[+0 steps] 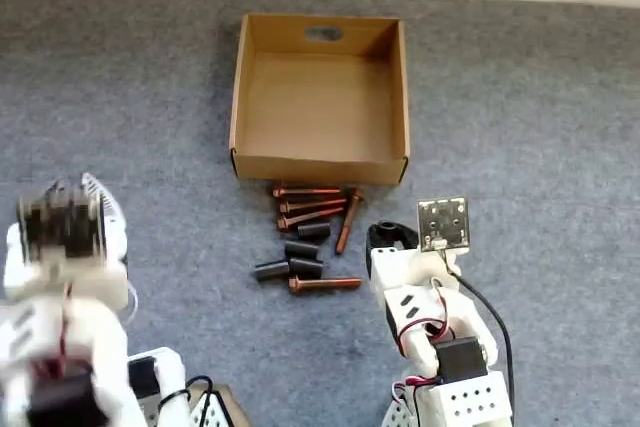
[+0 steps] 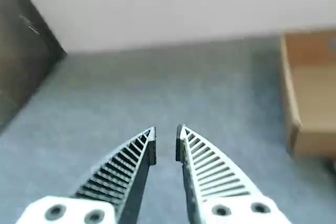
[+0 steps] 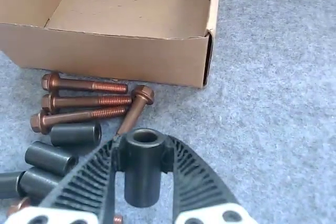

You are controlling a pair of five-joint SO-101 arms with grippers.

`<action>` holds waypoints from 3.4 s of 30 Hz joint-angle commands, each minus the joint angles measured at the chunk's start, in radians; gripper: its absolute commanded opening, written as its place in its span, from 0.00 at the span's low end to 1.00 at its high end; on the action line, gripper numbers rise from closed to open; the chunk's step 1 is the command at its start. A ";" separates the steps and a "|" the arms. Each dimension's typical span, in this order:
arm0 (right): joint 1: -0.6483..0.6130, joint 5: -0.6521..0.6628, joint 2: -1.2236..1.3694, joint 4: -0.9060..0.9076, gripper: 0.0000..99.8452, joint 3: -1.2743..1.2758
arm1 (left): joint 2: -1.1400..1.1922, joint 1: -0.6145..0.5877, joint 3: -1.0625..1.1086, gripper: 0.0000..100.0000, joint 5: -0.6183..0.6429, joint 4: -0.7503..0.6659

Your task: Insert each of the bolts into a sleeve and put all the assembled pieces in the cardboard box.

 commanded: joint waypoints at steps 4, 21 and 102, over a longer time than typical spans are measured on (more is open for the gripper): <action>0.147 -0.020 -0.018 -0.002 0.01 -0.015 | 0.532 0.245 -0.242 0.09 0.011 0.331; 0.318 -0.130 -0.018 -0.033 0.01 -0.008 | 0.621 0.763 0.128 0.09 0.697 -0.028; 0.202 -0.061 -0.018 -0.031 0.01 0.018 | 0.619 0.604 0.323 0.03 0.376 -0.193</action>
